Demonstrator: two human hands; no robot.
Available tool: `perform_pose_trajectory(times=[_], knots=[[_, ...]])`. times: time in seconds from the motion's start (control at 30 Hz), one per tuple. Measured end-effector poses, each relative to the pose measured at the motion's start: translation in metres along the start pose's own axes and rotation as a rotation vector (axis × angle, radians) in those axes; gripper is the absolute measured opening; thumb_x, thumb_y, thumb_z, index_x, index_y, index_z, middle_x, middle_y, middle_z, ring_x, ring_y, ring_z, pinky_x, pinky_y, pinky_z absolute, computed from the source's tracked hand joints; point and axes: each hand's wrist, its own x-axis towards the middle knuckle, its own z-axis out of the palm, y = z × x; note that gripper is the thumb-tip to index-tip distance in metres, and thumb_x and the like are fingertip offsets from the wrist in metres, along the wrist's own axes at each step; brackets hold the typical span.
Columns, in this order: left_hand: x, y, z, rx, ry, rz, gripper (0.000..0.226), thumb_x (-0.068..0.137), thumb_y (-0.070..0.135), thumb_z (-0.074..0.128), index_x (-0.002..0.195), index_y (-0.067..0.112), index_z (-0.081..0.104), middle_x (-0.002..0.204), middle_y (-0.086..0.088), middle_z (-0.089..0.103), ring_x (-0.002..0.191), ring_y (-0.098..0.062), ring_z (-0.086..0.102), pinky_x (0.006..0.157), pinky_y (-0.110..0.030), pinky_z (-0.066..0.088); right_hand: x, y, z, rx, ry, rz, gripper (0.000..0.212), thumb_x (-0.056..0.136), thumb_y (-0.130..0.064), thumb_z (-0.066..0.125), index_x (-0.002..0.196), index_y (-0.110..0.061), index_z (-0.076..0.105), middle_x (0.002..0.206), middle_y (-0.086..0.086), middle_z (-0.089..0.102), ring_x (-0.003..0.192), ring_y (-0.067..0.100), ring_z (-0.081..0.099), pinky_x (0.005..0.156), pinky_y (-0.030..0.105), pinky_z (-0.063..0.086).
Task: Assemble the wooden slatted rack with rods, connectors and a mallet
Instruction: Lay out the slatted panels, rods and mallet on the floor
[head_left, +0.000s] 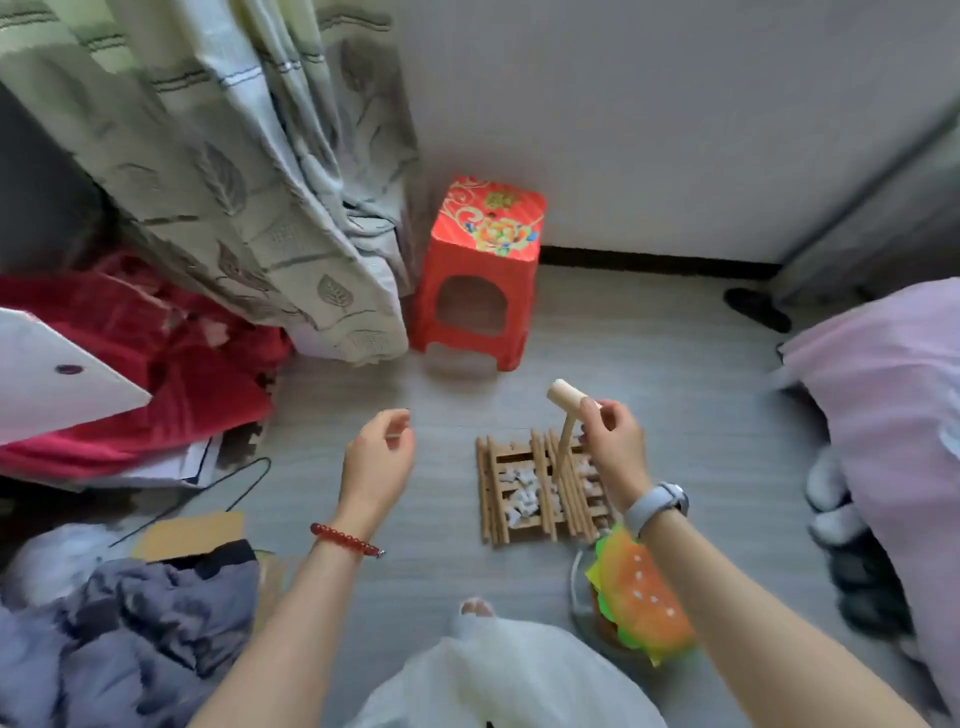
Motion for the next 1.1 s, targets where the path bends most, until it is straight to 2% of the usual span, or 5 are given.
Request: perform_pose_trajectory(times=[0.27, 0.6, 0.7, 0.83, 1.1], knots=[[-0.119, 0.068, 0.132, 0.005, -0.328, 0.067, 0.021, 0.095, 0.013, 0.051, 0.112, 0.01, 0.062, 0.105, -0.005, 0.065, 0.101, -0.019, 0.06, 0.082, -0.026, 0.045, -0.066, 0.064, -0.208, 0.107, 0.235, 0.115, 0.022, 0.1, -0.025, 0.042, 0.099, -0.006, 0.054, 0.075, 0.005, 0.057, 0.062, 0.014, 0.052, 0.054, 0.023, 0.042], [-0.245, 0.13, 0.298, 0.101, -0.348, 0.174, 0.026, 0.095, 0.012, 0.047, 0.117, 0.007, 0.062, 0.113, -0.007, 0.065, 0.096, -0.013, 0.056, 0.08, -0.022, 0.042, -0.101, 0.171, -0.389, 0.004, 0.255, 0.069, 0.029, 0.095, -0.034, 0.05, 0.084, -0.007, 0.054, 0.07, -0.001, 0.046, 0.064, 0.015, 0.042, 0.057, 0.024, 0.035], [-0.269, 0.131, 0.328, 0.14, -0.375, 0.167, 0.026, 0.096, 0.013, 0.047, 0.118, 0.008, 0.061, 0.114, -0.005, 0.064, 0.098, -0.012, 0.056, 0.082, -0.022, 0.043, -0.093, 0.188, -0.411, -0.031, 0.262, 0.059, 0.035, 0.098, -0.037, 0.042, 0.096, -0.005, 0.053, 0.079, 0.004, 0.056, 0.068, 0.015, 0.051, 0.055, 0.015, 0.038], [-0.256, 0.133, 0.357, 0.181, -0.376, 0.15, 0.027, 0.096, 0.013, 0.047, 0.119, 0.007, 0.061, 0.116, -0.007, 0.063, 0.105, -0.016, 0.057, 0.086, -0.024, 0.045, -0.048, 0.197, -0.416, 0.077, 0.238, 0.104, 0.033, 0.1, -0.039, 0.034, 0.103, -0.008, 0.044, 0.077, 0.005, 0.063, 0.066, 0.018, 0.062, 0.065, 0.032, 0.047], [-0.139, 0.112, 0.443, 0.294, -0.459, 0.111, 0.03, 0.097, 0.015, 0.044, 0.123, 0.008, 0.058, 0.123, -0.006, 0.061, 0.111, -0.019, 0.056, 0.093, -0.03, 0.047, 0.087, 0.236, -0.374, -0.187, 0.007, 0.069, 0.024, 0.091, -0.019, 0.059, 0.109, -0.014, 0.044, 0.089, -0.002, 0.057, 0.086, 0.021, 0.058, 0.073, 0.035, 0.048]])
